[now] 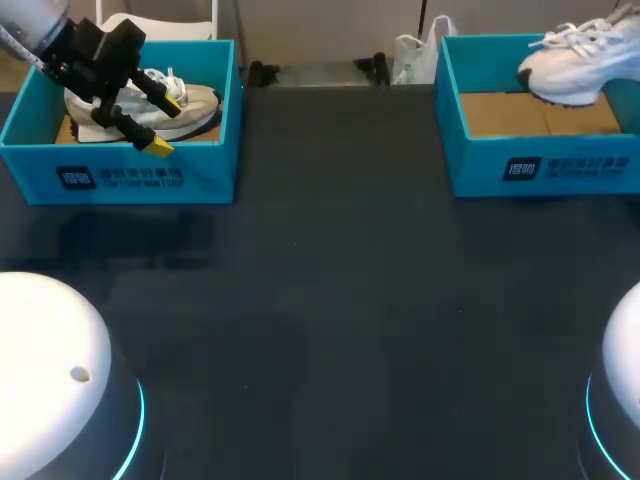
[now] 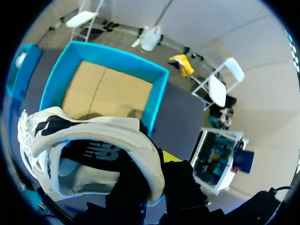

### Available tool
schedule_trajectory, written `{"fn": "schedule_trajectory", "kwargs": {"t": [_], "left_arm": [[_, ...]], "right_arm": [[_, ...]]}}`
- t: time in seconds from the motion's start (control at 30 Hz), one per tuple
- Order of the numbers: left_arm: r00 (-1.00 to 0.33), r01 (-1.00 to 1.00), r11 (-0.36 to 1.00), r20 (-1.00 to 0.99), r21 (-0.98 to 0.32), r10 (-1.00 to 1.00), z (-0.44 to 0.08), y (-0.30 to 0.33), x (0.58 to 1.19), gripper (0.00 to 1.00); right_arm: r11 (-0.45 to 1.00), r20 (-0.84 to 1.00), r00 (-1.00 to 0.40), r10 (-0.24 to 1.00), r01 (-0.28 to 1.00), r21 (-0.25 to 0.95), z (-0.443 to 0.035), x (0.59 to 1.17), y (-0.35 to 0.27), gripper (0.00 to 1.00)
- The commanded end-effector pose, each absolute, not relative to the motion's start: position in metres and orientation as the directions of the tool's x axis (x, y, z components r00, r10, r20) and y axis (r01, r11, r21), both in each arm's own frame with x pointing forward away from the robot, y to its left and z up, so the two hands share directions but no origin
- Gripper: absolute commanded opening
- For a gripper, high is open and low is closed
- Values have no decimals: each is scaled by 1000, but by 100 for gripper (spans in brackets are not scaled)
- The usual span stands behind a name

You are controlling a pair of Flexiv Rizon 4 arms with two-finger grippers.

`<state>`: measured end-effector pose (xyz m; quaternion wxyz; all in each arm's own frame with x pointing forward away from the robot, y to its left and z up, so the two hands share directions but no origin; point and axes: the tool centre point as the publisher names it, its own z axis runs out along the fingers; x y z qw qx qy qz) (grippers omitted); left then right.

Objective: Take the shoe out of the shoebox, open the shoe tongue, remove and reinsert the insole, then place the shoe into the shoebox

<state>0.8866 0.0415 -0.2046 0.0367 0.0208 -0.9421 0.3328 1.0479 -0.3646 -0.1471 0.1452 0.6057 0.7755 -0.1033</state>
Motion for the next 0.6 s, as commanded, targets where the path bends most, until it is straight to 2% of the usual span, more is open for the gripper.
{"fn": "schedule_trajectory", "kwargs": {"t": [0.03, 0.2, 0.6], "left_arm": [[-996, -63, 779, 84, -623, -13, -204, 42, 887, 100], [-996, -63, 779, 84, -623, -13, -204, 42, 887, 100], [-996, -63, 779, 84, -623, -13, -204, 42, 887, 100]], "right_arm": [[-28, -346, 32, 938, 999, 16, -146, 1044, -358, 0], [-51, -329, 70, 942, 996, 68, -154, 1043, -355, 0], [-51, -329, 70, 942, 996, 68, -154, 1043, -355, 0]]}}
